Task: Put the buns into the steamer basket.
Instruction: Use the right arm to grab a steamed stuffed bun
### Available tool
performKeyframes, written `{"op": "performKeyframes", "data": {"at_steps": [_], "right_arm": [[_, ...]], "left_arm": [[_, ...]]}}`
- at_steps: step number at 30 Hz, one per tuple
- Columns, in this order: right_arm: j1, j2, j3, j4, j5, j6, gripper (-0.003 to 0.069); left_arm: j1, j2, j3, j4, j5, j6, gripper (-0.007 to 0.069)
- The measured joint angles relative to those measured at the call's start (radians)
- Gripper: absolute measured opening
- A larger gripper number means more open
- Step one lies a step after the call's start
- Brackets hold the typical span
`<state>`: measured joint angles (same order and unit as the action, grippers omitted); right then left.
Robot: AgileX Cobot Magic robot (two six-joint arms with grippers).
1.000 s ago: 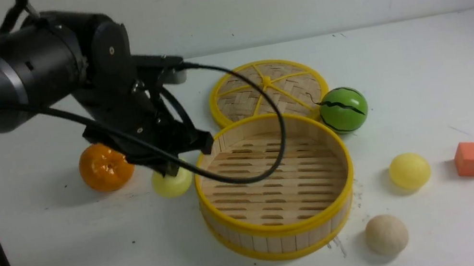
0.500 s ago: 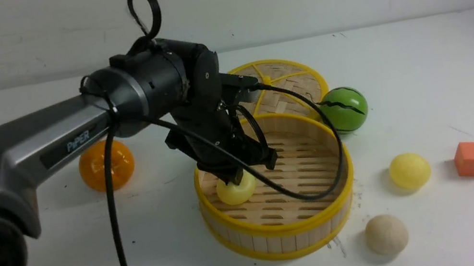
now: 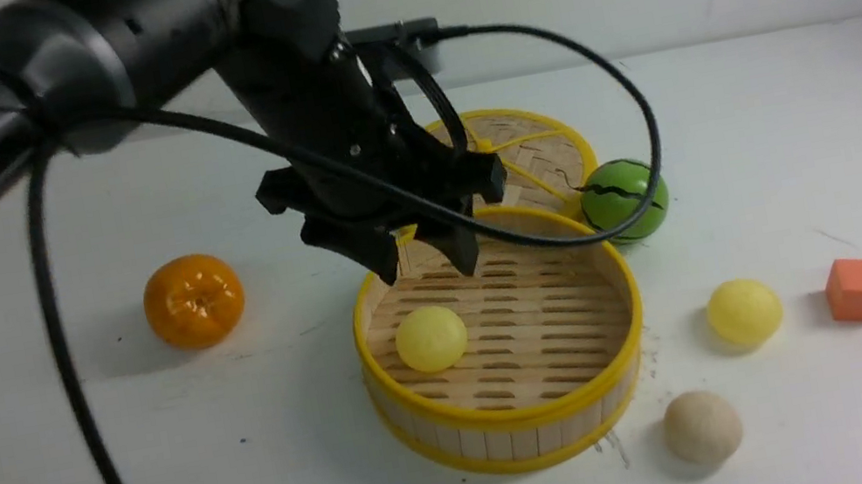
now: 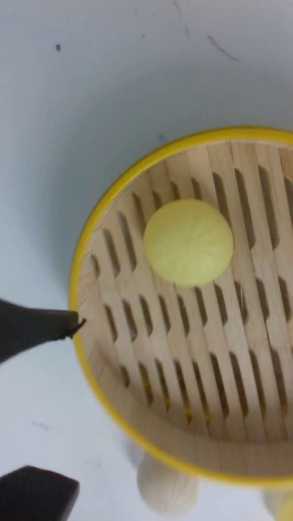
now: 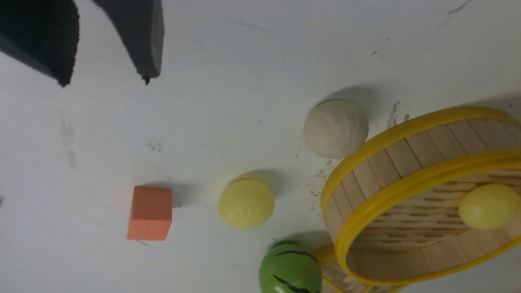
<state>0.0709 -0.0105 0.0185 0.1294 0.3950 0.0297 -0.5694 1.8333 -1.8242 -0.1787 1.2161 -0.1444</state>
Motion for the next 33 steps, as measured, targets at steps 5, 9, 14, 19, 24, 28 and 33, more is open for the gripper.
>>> {"op": "performKeyframes", "data": {"at_steps": [5, 9, 14, 19, 24, 28, 33], "right_arm": [[0.0, 0.0, 0.0, 0.0, 0.0, 0.0, 0.0241], [0.0, 0.0, 0.0, 0.0, 0.001, 0.0, 0.0241], [0.0, 0.0, 0.002, 0.066, -0.027, 0.036, 0.0241], [0.0, 0.0, 0.009, 0.334, -0.146, 0.164, 0.0241], [0.0, 0.0, -0.008, 0.537, -0.236, 0.199, 0.0241], [0.011, 0.155, -0.22, 0.575, -0.041, 0.106, 0.0241], [0.018, 0.628, -0.61, 0.5, 0.424, -0.13, 0.0241]], "left_arm": [[-0.14, -0.304, 0.27, 0.006, -0.025, -0.003, 0.0052], [-0.271, -0.595, 0.581, 0.005, -0.238, -0.034, -0.0013], [-0.33, -0.967, 0.967, 0.008, -0.586, -0.101, -0.0013], [-0.334, -1.283, 1.331, 0.021, -0.895, -0.155, -0.0013], [-0.334, -1.395, 1.504, 0.065, -0.987, -0.157, -0.0013], [-0.334, -1.461, 1.537, 0.1, -1.004, -0.165, -0.0013], [-0.335, -1.459, 1.538, 0.122, -0.994, -0.165, -0.0013]]}}
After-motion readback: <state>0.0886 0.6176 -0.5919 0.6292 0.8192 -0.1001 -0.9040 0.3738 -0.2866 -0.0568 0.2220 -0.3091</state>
